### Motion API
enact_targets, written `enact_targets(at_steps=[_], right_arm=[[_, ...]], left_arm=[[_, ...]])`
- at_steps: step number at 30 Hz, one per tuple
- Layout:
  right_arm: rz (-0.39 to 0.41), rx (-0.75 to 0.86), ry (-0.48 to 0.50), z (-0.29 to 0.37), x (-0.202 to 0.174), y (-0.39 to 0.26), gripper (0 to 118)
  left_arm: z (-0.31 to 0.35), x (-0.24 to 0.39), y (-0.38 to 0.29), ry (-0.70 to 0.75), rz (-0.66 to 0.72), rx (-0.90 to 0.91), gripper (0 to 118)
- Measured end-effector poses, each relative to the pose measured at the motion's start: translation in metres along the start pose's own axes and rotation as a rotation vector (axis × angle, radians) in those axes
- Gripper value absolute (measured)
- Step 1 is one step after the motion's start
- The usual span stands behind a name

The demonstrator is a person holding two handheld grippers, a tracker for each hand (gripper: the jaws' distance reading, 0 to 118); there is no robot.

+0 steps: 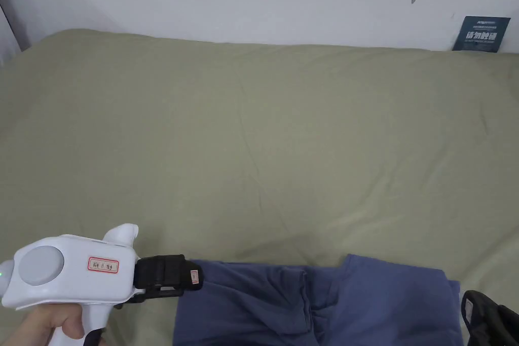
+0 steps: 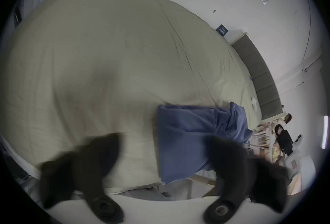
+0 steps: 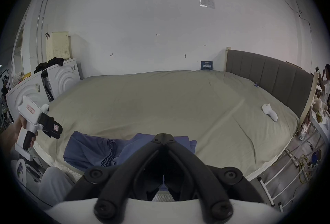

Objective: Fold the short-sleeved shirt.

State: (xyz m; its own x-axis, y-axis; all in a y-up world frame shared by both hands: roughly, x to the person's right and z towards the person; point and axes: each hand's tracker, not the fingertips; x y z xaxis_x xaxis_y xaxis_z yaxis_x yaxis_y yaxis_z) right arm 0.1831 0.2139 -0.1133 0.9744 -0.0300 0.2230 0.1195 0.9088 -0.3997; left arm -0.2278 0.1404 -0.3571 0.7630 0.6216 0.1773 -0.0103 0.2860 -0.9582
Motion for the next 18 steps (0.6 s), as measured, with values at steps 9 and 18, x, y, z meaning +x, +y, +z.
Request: enact_targets(at_steps=[9,18], right_arm=[[0.018,-0.015,-0.027,0.006,0.004,-0.002,2],[0.024,0.007,-0.026,0.014,0.012,0.002,2]], left_arm=[[-0.054,-0.025,-0.007,-0.207,0.195,-0.059,25],[-0.001,-0.015,-0.002,-0.142,0.174,0.031,11]])
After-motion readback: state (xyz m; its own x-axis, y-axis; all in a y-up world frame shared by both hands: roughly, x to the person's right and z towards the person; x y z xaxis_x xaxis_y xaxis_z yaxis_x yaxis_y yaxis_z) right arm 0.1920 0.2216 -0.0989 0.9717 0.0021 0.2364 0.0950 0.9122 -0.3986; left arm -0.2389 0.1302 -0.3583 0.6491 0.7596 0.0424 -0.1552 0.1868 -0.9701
